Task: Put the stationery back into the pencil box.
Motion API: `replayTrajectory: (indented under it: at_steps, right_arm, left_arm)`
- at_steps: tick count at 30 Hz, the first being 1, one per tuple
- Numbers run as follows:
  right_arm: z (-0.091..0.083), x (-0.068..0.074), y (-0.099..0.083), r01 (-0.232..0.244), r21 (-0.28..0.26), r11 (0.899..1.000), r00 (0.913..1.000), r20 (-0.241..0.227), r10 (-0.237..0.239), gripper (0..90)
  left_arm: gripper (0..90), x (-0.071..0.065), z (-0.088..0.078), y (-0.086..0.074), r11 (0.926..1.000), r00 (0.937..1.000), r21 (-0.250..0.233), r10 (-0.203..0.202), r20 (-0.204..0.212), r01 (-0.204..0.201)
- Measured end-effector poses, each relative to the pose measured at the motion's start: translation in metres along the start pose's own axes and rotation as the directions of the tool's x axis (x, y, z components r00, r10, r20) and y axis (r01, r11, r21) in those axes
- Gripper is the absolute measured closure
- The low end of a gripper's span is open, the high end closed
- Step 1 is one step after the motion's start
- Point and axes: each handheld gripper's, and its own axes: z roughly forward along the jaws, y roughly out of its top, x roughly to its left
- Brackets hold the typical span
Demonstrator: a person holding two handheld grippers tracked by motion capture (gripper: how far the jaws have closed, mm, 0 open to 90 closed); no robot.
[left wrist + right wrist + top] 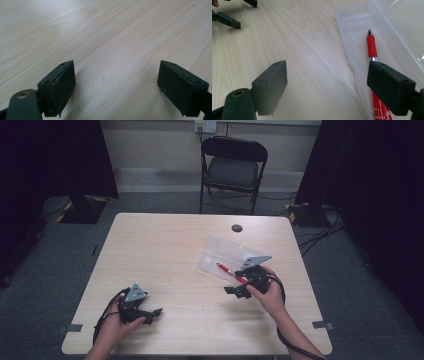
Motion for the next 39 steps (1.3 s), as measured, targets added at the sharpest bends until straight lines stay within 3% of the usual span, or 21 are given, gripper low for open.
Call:
replayTrajectory:
  at_steps: [17,39]
  right_arm:
    - [-0.014,0.015,-0.012,0.021,0.003,1.0,0.9988,-0.044,-0.02,16.2]
    - [-0.028,0.027,-0.045,0.044,0.031,0.999,0.9979,-0.049,-0.043,16.2]
  left_arm:
    - [14.7,0.0,0.0,0.0,1.0,1.0,0.006,0.002,-0.003,-0.002]
    - [14.7,0.0,-0.001,0.001,0.9999,1.0,0.014,0.005,-0.004,-0.005]
